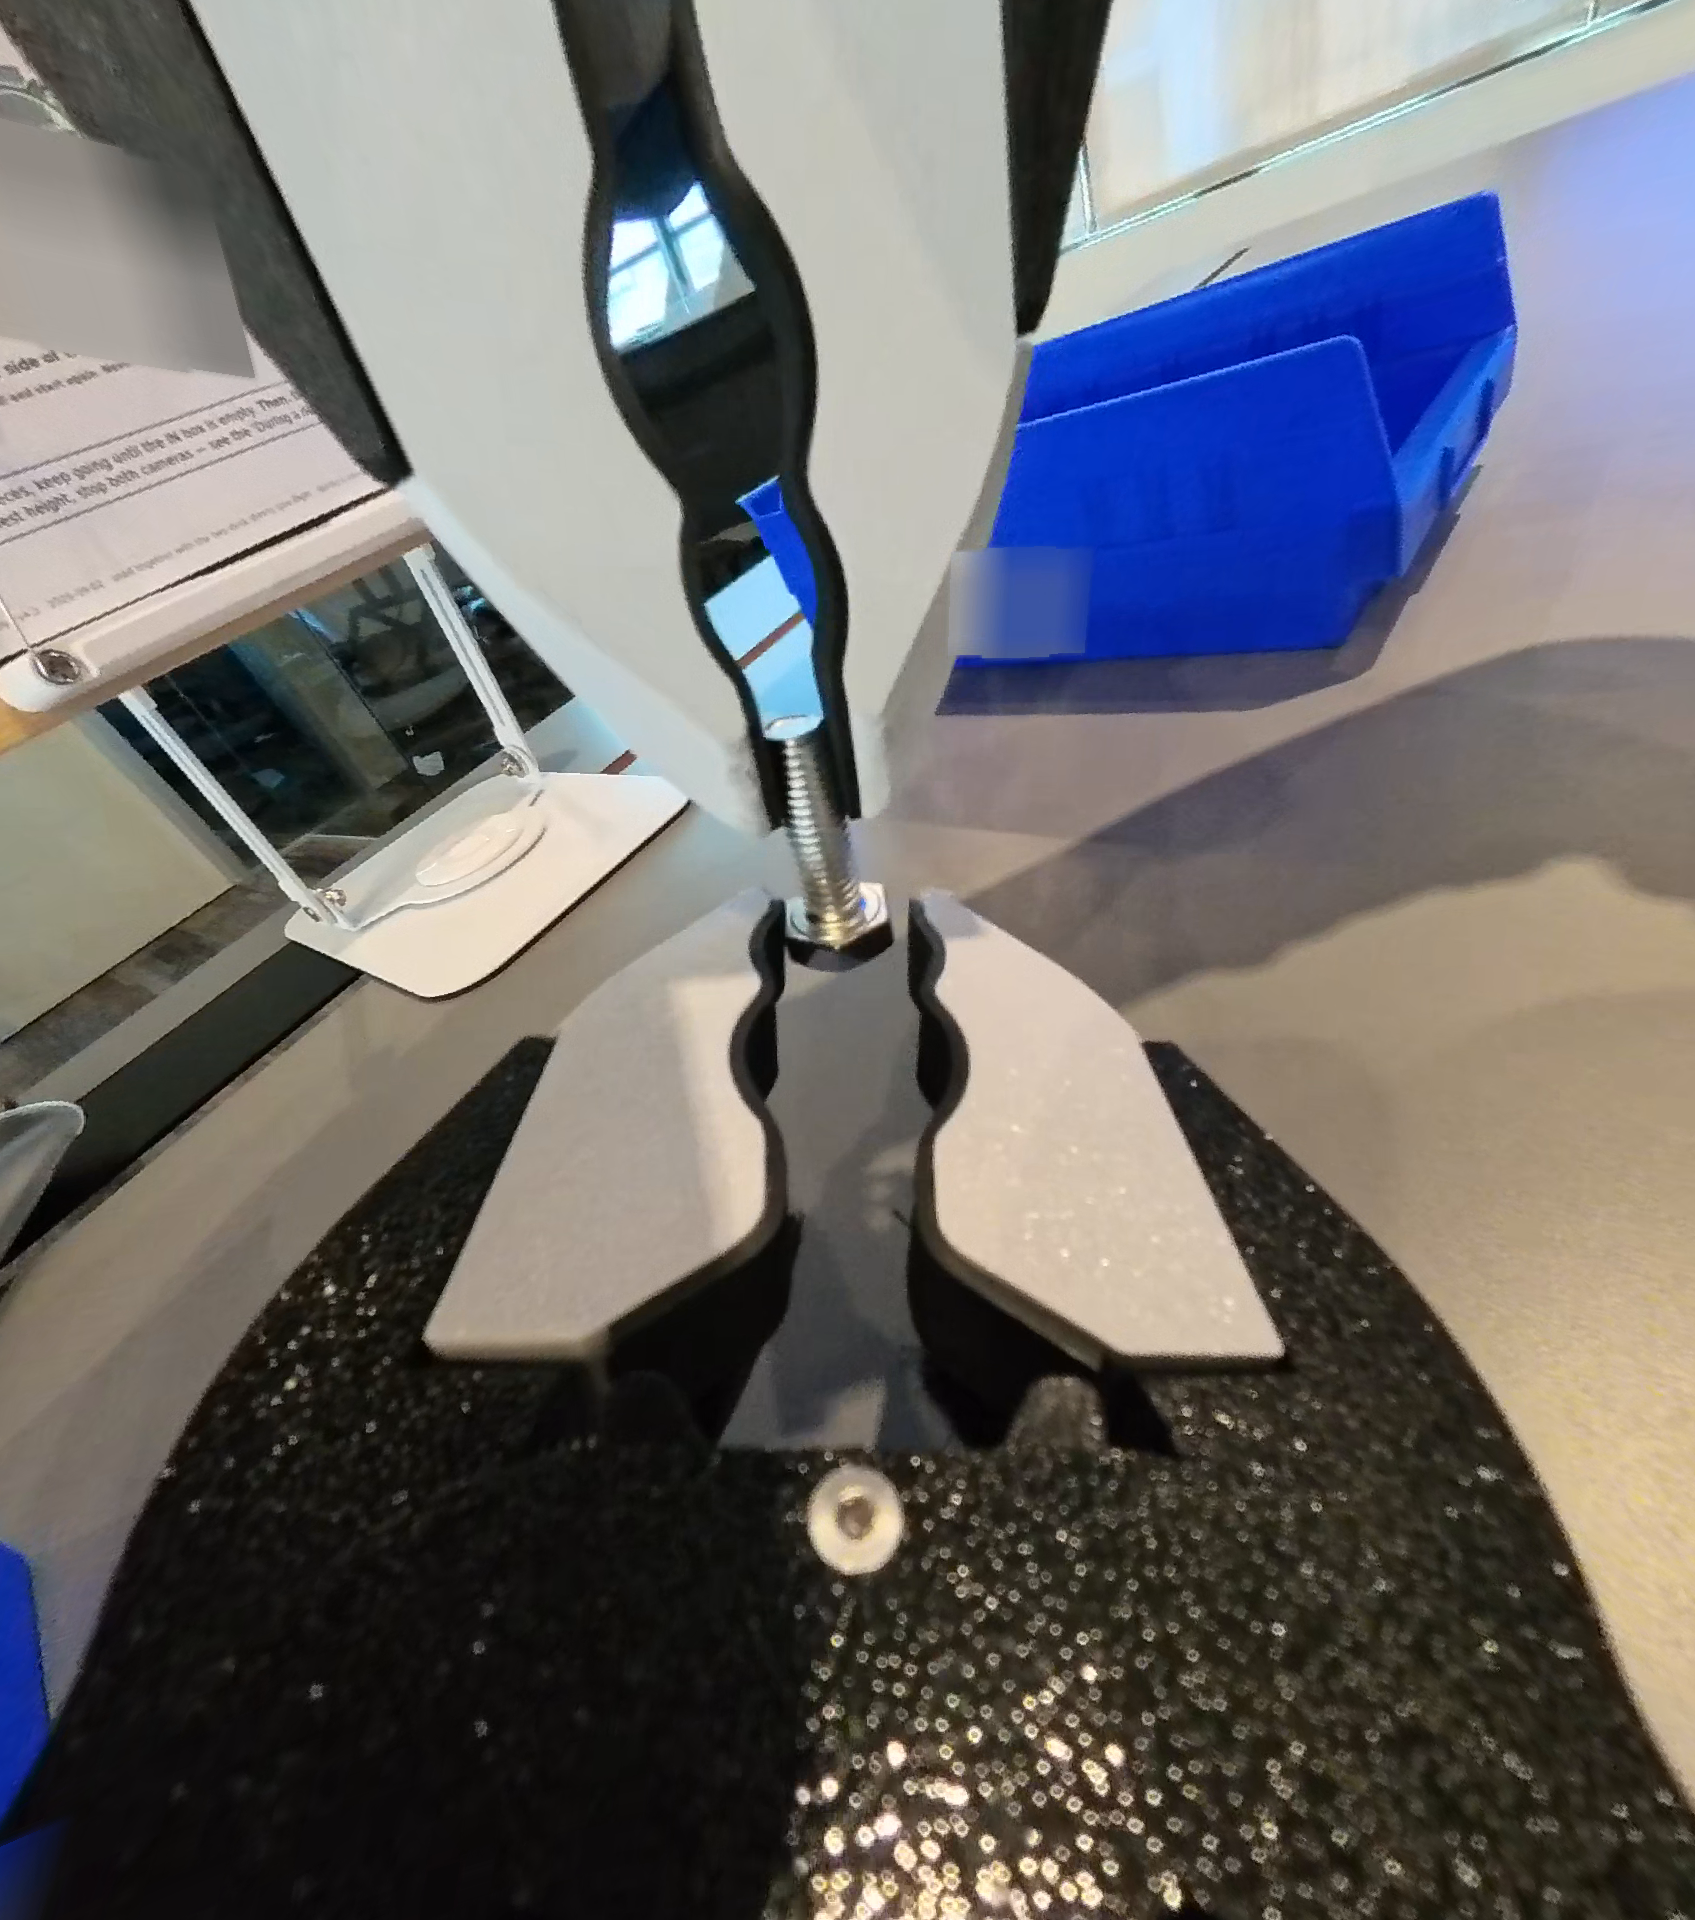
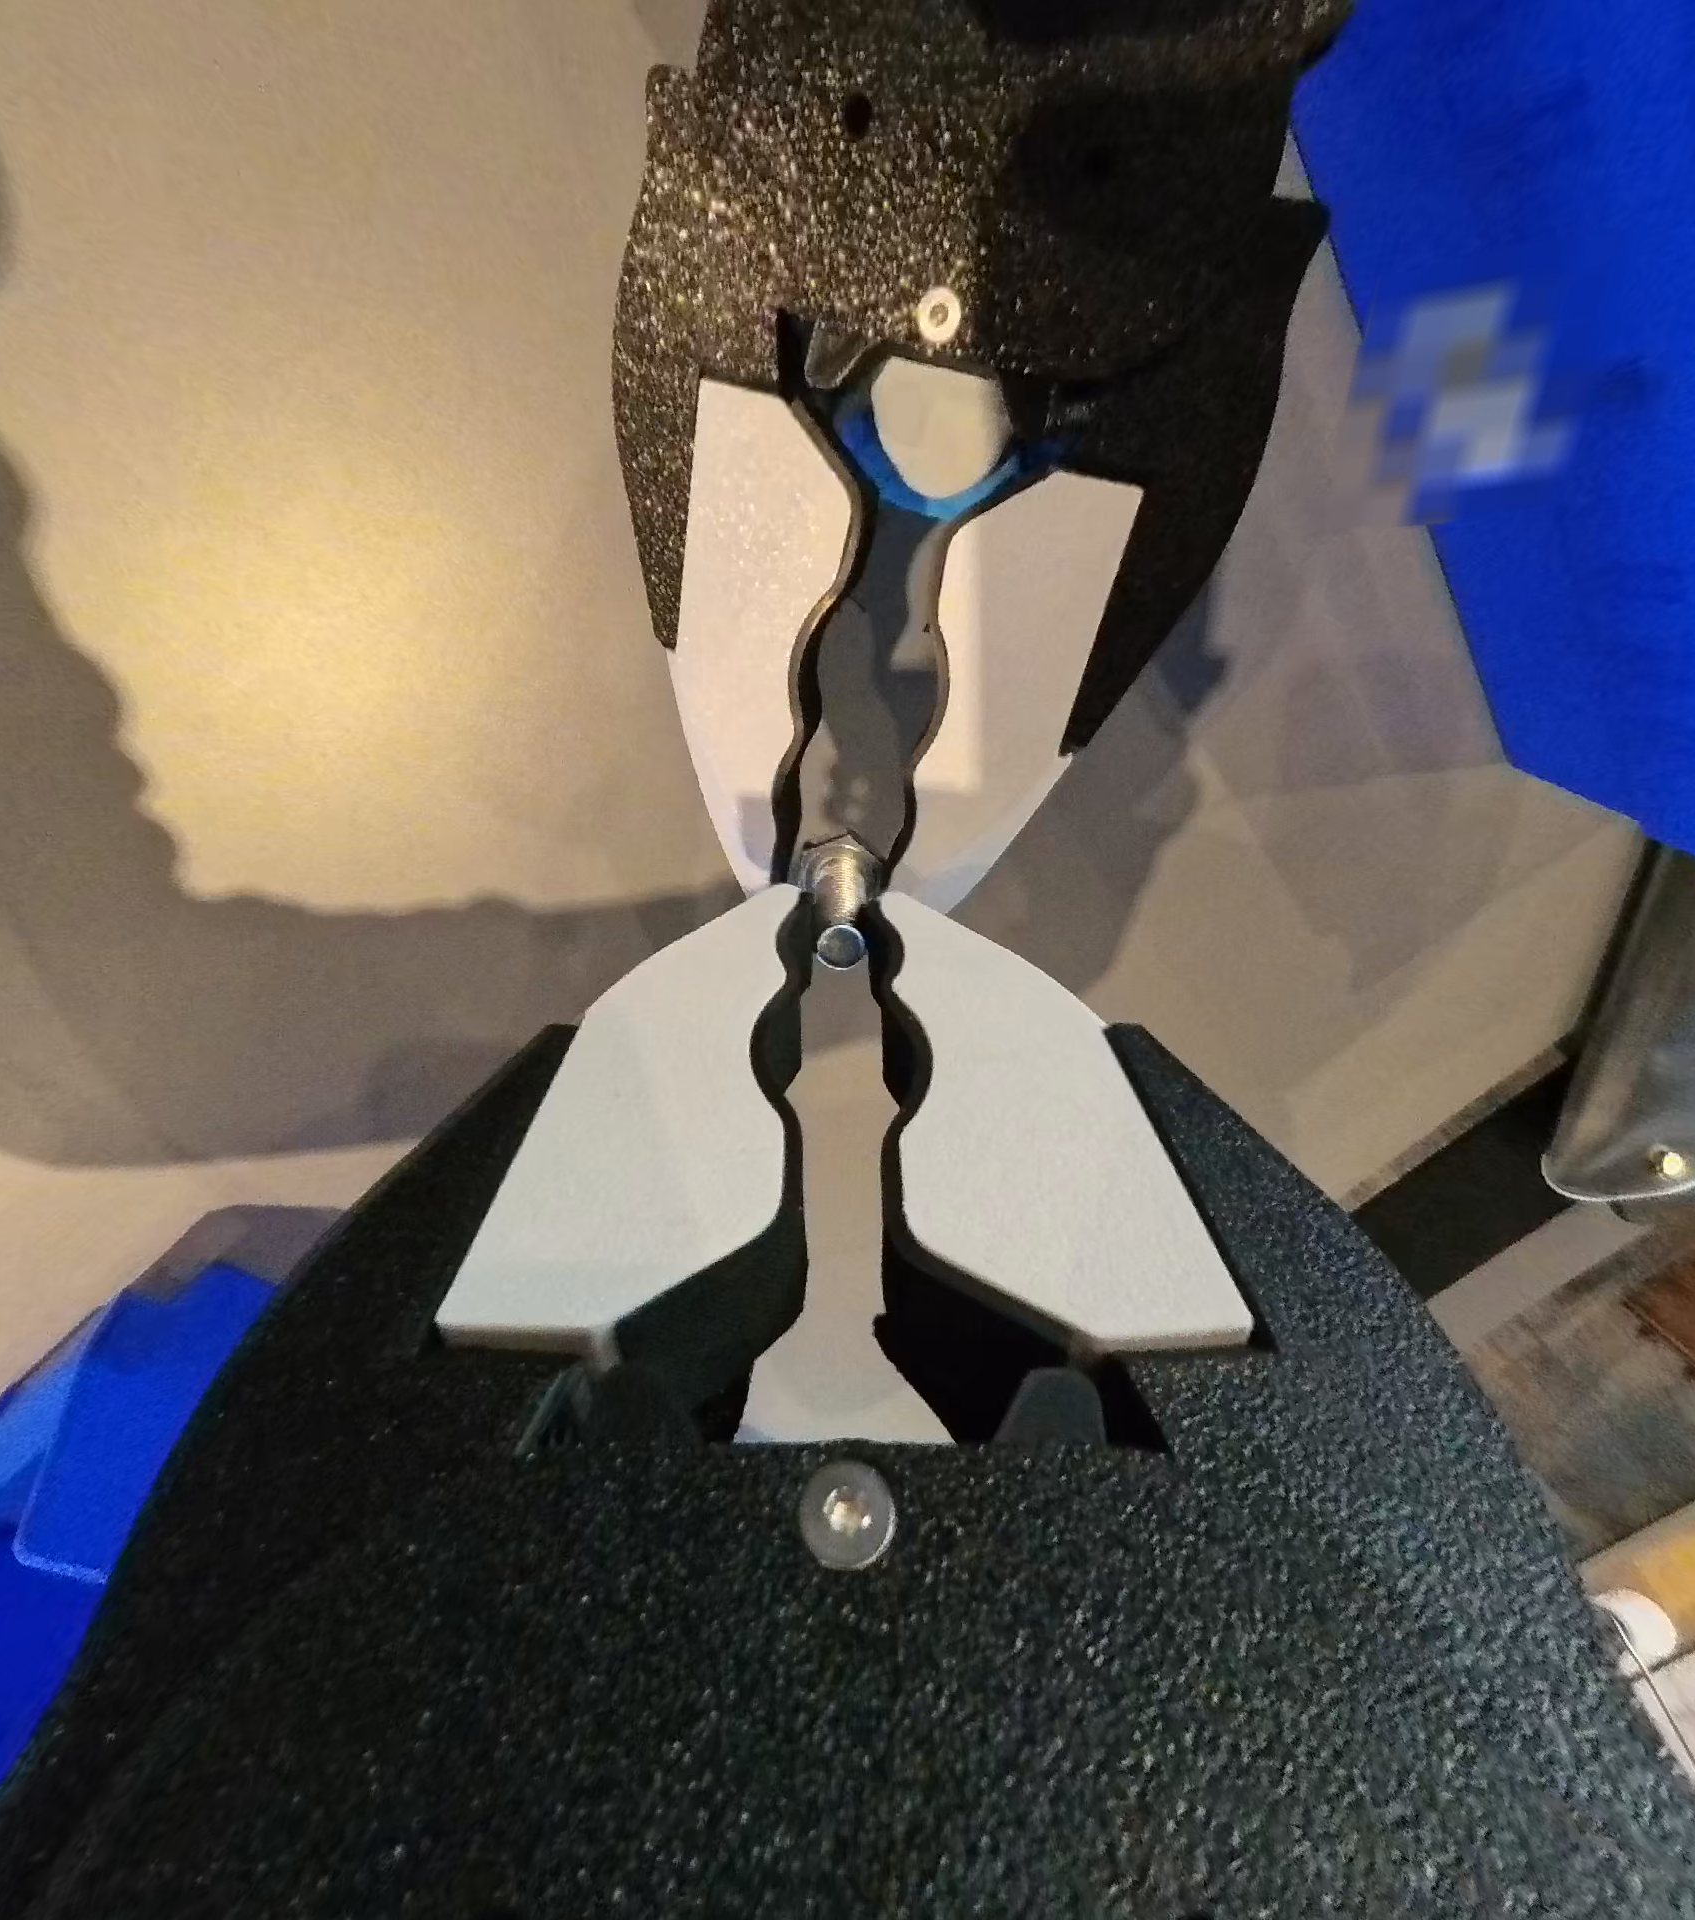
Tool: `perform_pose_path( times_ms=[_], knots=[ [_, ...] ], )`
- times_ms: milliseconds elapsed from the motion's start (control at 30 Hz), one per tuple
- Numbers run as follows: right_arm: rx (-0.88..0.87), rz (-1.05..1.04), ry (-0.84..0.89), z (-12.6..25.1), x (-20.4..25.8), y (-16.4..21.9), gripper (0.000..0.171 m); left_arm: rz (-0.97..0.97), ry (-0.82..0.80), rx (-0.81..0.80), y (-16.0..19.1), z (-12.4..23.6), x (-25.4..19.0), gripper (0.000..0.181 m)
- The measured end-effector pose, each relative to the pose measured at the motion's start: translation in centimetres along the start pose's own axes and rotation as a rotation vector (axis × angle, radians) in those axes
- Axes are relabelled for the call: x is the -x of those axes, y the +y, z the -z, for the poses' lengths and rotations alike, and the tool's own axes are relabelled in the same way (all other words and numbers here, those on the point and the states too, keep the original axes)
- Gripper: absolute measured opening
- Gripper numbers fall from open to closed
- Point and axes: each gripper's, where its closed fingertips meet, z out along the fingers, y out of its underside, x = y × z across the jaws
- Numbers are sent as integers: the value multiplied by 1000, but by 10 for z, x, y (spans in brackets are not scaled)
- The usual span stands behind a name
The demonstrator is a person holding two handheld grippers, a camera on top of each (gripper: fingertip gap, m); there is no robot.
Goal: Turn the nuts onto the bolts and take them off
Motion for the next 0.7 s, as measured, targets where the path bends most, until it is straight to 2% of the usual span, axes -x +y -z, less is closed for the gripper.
perform_pose_path(
  times_ms=[400, 600, 700],
  knots=[
    [3, -9, 12, -4, 0, 4, 9, 27, 3, 69, 7, -3, 1, 18],
    [-69, -72, 48, 4, -8, 0, 11, 60, -35, 44, 1, 0, 11, 18],
    [-187, -180, 40, 17, -18, -4, 29, 72, -63, 54, 3, 1, 17, 18]
  ],
)
